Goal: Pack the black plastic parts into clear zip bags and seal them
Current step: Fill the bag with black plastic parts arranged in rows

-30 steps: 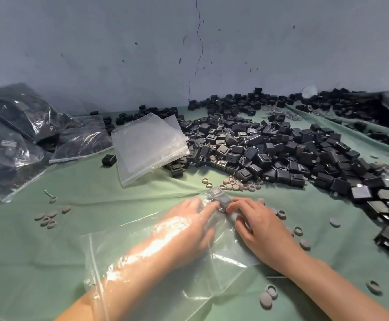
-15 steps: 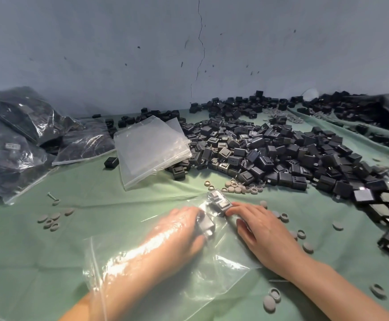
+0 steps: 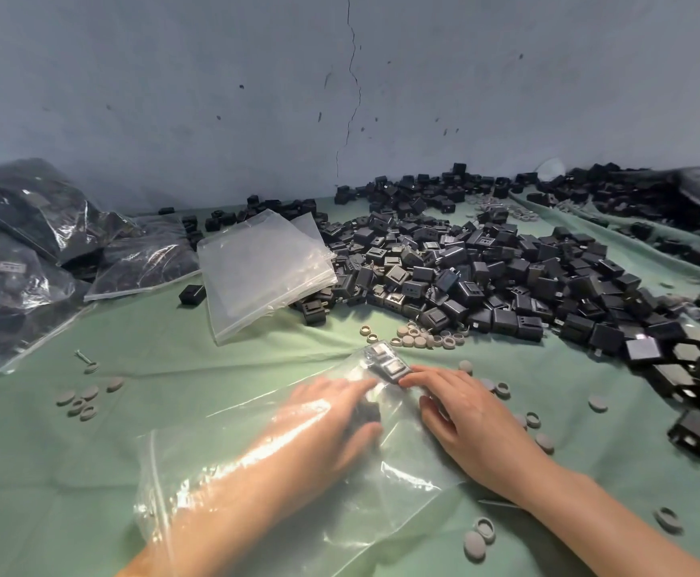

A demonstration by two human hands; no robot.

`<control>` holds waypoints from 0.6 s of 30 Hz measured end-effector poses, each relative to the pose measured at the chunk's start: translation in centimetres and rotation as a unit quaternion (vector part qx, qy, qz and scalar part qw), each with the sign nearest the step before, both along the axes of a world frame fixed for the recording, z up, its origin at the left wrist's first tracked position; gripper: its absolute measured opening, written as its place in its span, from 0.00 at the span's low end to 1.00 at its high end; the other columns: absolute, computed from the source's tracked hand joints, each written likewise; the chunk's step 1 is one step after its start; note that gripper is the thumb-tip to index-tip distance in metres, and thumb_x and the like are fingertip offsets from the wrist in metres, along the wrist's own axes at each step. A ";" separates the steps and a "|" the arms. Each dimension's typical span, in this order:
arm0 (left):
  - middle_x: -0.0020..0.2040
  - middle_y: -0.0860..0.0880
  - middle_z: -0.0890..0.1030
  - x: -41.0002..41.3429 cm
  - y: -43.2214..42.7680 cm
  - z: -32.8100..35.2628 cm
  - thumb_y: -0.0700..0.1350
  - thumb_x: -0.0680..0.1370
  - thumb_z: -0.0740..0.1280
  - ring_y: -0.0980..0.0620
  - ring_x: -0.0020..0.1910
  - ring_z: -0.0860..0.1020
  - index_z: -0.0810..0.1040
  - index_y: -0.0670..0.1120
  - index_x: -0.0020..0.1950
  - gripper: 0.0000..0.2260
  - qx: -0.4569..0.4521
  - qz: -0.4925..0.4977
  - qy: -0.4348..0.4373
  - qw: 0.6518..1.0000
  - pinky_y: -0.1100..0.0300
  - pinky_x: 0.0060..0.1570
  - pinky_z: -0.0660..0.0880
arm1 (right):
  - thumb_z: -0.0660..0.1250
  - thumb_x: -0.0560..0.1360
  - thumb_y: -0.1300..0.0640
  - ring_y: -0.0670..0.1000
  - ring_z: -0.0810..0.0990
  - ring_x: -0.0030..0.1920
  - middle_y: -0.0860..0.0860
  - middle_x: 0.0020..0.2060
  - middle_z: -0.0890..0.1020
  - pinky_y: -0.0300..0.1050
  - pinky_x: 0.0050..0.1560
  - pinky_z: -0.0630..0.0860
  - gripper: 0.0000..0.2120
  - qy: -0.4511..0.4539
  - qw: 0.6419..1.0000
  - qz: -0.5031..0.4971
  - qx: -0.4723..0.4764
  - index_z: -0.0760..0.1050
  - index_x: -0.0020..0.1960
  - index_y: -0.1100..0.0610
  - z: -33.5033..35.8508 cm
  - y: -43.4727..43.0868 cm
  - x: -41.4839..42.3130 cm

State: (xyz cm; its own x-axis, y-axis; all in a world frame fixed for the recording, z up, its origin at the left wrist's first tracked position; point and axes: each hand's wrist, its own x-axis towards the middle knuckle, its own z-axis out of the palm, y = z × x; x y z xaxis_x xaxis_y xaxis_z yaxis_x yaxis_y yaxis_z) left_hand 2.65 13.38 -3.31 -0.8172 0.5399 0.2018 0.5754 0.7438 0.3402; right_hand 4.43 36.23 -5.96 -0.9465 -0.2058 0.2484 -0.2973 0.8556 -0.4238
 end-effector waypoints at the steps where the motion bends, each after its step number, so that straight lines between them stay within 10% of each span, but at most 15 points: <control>1: 0.59 0.62 0.73 0.0 0.1 0.1 0.62 0.80 0.54 0.61 0.61 0.69 0.66 0.62 0.68 0.17 0.026 0.008 -0.020 0.999 0.60 0.64 0.68 | 0.61 0.83 0.55 0.40 0.70 0.68 0.38 0.67 0.74 0.36 0.69 0.63 0.15 -0.001 1.000 -0.001 -0.003 0.73 0.68 0.44 0.1 0.0 0.0; 6: 0.54 0.63 0.72 0.2 -0.2 -0.1 0.63 0.79 0.49 0.61 0.59 0.69 0.74 0.60 0.55 0.17 0.032 0.044 0.001 0.999 0.60 0.61 0.67 | 0.60 0.83 0.54 0.39 0.68 0.70 0.38 0.68 0.73 0.37 0.71 0.63 0.16 -0.010 1.000 0.000 0.000 0.71 0.69 0.43 0.1 0.2 0.1; 14: 0.58 0.58 0.78 1.1 -0.6 1.7 0.59 0.83 0.46 0.54 0.58 0.75 0.72 0.58 0.61 0.18 0.001 0.043 -0.009 0.999 0.57 0.60 0.70 | 0.59 0.83 0.53 0.37 0.68 0.69 0.36 0.68 0.72 0.36 0.72 0.63 0.16 -0.013 1.000 -0.002 -0.003 0.70 0.70 0.42 0.3 0.1 0.3; 18: 0.58 0.53 0.78 1.4 -2.0 1.4 0.53 0.82 0.55 0.58 0.51 0.74 0.56 0.63 0.77 0.22 0.009 0.016 -0.125 0.992 0.76 0.52 0.68 | 0.58 0.83 0.52 0.37 0.66 0.70 0.36 0.69 0.72 0.34 0.72 0.60 0.16 -0.016 1.000 -0.002 0.001 0.70 0.70 0.42 0.3 0.1 0.3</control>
